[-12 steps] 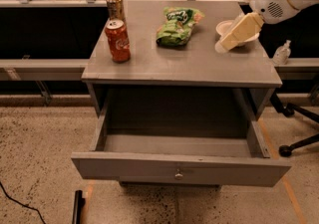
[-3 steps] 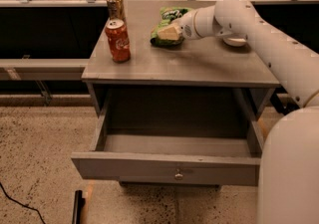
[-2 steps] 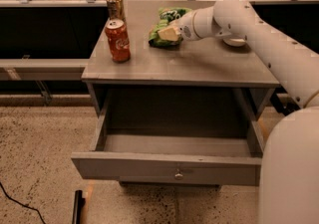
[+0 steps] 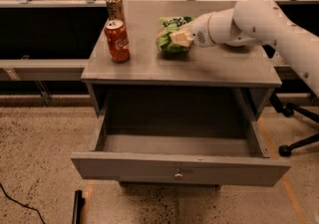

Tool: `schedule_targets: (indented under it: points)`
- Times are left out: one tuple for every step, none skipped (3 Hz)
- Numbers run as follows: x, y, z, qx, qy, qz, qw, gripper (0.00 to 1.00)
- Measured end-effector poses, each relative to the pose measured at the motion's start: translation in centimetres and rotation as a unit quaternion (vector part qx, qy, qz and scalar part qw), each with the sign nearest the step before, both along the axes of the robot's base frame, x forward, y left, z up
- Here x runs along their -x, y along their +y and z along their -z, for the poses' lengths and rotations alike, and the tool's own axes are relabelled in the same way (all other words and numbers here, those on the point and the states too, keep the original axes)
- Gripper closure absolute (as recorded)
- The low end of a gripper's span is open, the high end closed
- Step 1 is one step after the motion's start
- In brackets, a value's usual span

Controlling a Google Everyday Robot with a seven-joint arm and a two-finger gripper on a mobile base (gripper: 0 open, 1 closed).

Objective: Place green rice chip bag into top drawer

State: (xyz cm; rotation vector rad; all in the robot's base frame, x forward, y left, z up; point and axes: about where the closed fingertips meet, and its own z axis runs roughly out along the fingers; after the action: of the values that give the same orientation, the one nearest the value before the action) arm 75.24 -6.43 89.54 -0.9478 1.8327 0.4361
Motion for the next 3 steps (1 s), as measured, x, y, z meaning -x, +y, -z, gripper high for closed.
schedule_targets:
  points:
    - [6.4,-1.2,0.8,-0.015,0.029,-0.003,0.9995,1.00]
    - [6.4,-1.1,0.8,-0.015,0.029,-0.003,0.9995,1.00]
    - [7.8,-0.9,1.0,-0.016,0.042,0.004,0.9990,1.00]
